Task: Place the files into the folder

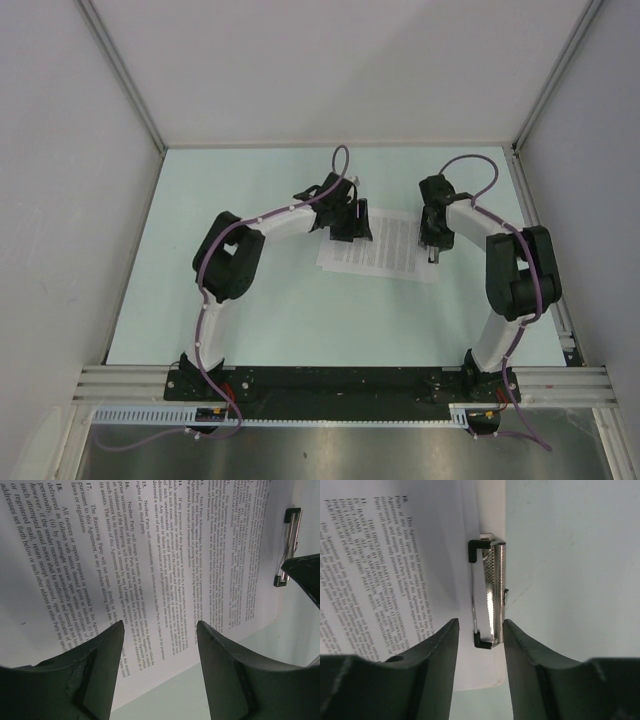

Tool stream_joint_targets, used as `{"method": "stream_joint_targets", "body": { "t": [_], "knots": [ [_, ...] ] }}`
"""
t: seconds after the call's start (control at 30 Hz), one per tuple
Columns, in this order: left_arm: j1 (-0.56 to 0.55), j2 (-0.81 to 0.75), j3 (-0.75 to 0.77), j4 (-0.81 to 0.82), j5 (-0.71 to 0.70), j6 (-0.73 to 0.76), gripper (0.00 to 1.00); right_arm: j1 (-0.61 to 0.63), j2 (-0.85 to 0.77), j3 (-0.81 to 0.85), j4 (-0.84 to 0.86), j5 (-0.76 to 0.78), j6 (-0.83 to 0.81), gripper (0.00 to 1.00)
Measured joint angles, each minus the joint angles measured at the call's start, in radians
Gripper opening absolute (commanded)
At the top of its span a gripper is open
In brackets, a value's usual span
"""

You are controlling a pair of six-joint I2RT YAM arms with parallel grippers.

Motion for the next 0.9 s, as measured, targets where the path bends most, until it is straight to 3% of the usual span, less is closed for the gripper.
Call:
{"method": "stream_joint_targets", "body": {
  "t": [0.27,0.33,0.4,0.5,0.9],
  "knots": [
    [-0.014,0.027,0.003,0.032,-0.005,-0.051,0.63,-0.024,0.044,0.000,0.026,0.010,-0.002,0.43],
    [-0.015,0.029,0.003,0.037,-0.006,-0.054,0.62,-0.033,0.052,0.000,0.036,0.000,-0.003,0.38],
    [-0.015,0.029,0.003,0.044,-0.009,-0.060,0.62,-0.042,0.062,0.000,0.043,-0.012,-0.006,0.26],
    [-0.015,0.029,0.000,0.051,-0.009,-0.063,0.62,-0.048,0.063,0.001,0.047,-0.020,-0.014,0.26],
    [-0.015,0.039,-0.002,0.050,-0.010,-0.069,0.62,-0.063,0.063,-0.004,0.069,-0.051,-0.033,0.46]
  ]
}}
